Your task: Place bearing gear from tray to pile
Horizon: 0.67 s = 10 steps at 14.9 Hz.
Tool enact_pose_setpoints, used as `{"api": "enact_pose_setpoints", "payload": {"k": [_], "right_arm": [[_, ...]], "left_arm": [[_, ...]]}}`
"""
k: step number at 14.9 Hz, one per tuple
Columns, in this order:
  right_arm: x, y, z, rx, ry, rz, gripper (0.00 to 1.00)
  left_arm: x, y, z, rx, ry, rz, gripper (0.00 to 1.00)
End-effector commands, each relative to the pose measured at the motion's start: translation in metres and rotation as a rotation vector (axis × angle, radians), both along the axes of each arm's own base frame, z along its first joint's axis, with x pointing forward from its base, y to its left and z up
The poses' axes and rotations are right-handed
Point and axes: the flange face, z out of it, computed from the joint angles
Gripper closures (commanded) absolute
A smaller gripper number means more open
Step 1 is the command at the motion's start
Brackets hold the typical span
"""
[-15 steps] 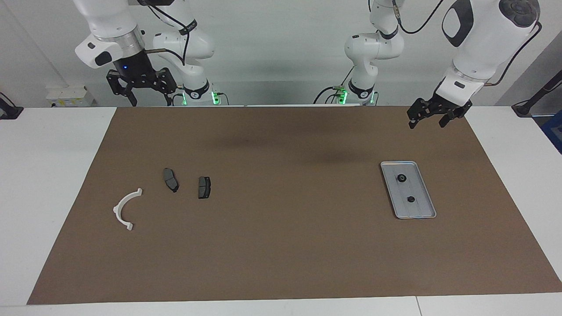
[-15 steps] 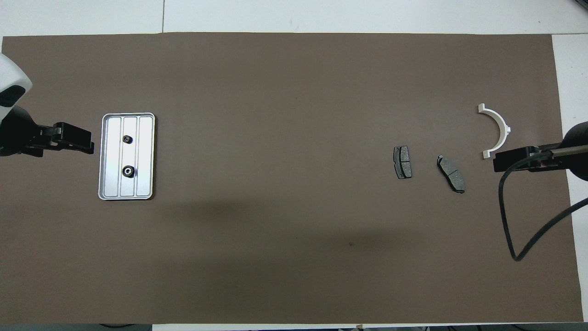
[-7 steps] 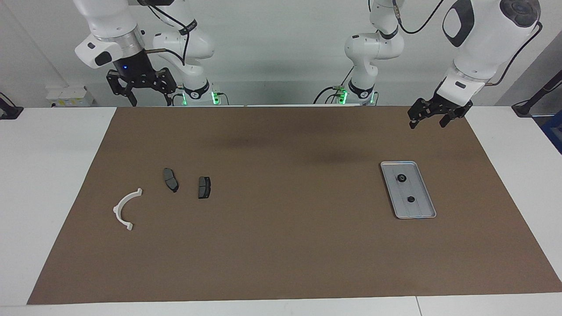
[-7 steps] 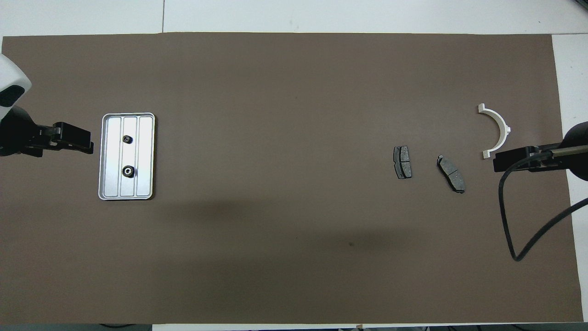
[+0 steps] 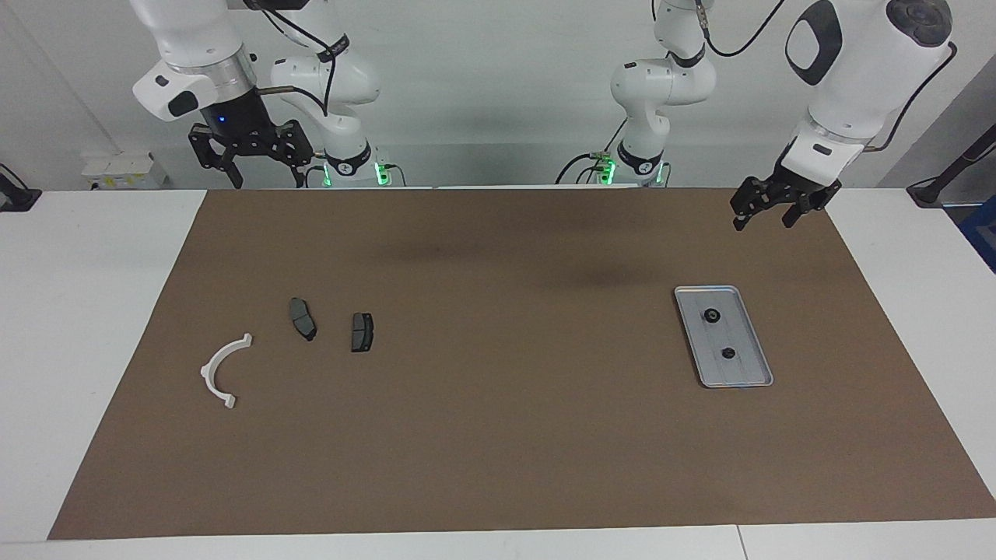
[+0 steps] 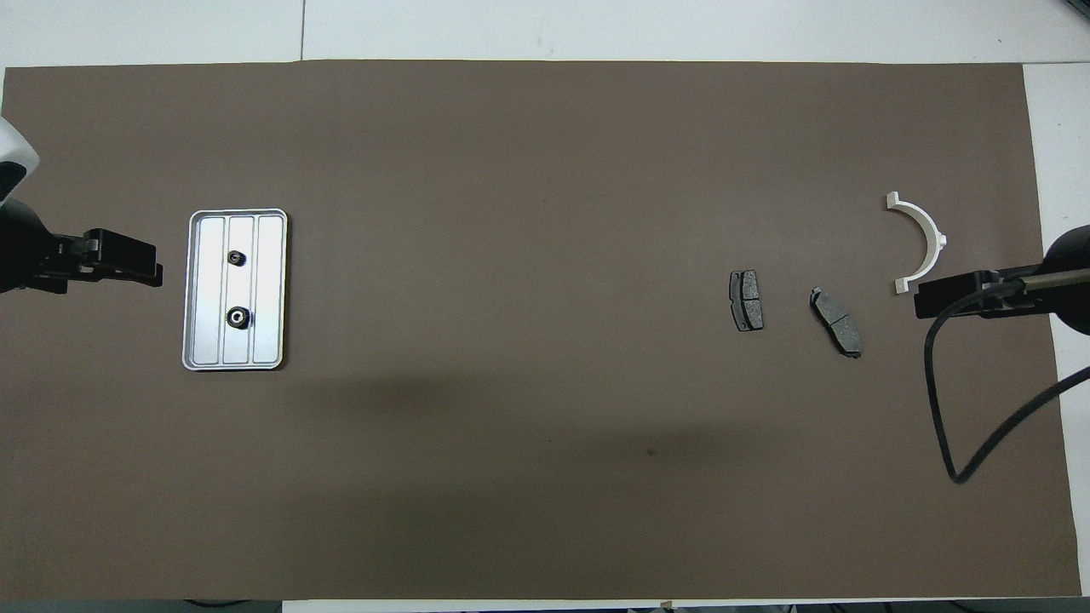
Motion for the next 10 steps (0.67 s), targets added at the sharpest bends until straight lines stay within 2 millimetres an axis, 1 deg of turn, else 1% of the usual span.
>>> {"api": "enact_pose_setpoints", "payload": {"k": [1,3,5,7,9,10], "right_arm": [[0.0,0.003,0.0,0.02,-0.014,-0.012,0.0],[0.0,0.004,0.0,0.02,-0.017,-0.011,0.0],[0.0,0.005,0.0,0.02,-0.017,-0.008,0.0],[0.0,0.004,0.0,0.02,-0.017,-0.004,0.0],[0.0,0.001,0.0,0.02,-0.017,-0.009,0.0],[0.0,0.002,0.002,0.021,-0.02,-0.007,0.0]], "left_arm": [[-0.03,0.019,-0.063,-0.004,-0.05,-0.009,0.0],[-0.03,0.019,-0.103,-0.004,-0.032,-0.013,0.0],[-0.034,0.017,-0.133,-0.003,-0.022,-0.028,0.0],[-0.036,0.013,-0.161,-0.002,-0.046,-0.037,0.0],[-0.035,0.014,-0.175,-0.001,-0.056,-0.04,0.0],[-0.032,0.014,-0.179,-0.001,-0.065,-0.05,0.01]]}}
